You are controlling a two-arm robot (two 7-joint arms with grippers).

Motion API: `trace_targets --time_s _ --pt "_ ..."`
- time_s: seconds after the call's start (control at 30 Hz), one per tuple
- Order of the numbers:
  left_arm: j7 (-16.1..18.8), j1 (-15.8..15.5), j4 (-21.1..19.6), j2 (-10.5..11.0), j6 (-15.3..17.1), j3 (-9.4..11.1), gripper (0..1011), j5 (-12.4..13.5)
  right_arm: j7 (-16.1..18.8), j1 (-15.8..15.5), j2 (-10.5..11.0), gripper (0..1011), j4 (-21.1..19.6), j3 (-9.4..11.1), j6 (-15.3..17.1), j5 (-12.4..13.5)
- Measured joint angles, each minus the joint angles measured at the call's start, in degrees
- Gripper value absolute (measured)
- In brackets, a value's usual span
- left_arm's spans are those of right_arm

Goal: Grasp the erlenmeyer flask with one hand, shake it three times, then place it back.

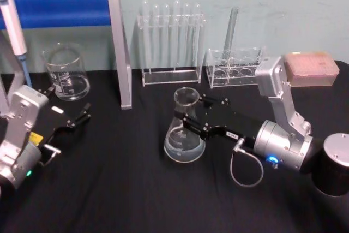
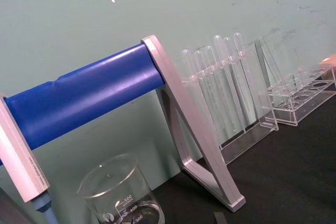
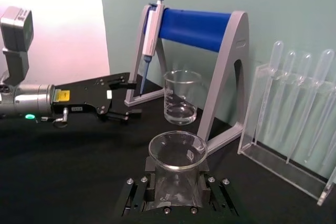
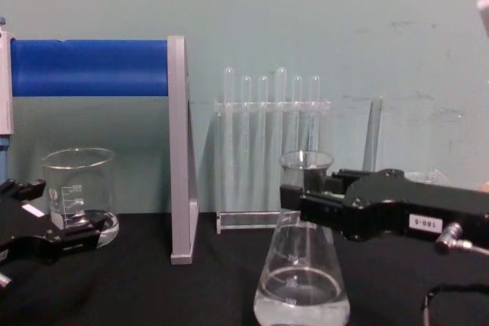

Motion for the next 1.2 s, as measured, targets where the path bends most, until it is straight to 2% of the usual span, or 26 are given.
trace_targets --time_s 0.57,1.2 --pt "0.00 0.00 0.00 0.00 0.00 0.00 1001 0.00 1.92 0.78 -0.72 452 3.62 -1.43 -1.71 -0.49" --pt "0.00 0.00 0.00 0.00 0.00 0.00 1001 0.00 2.29 1.04 -1.03 452 4.84 -1.71 -2.14 -1.00"
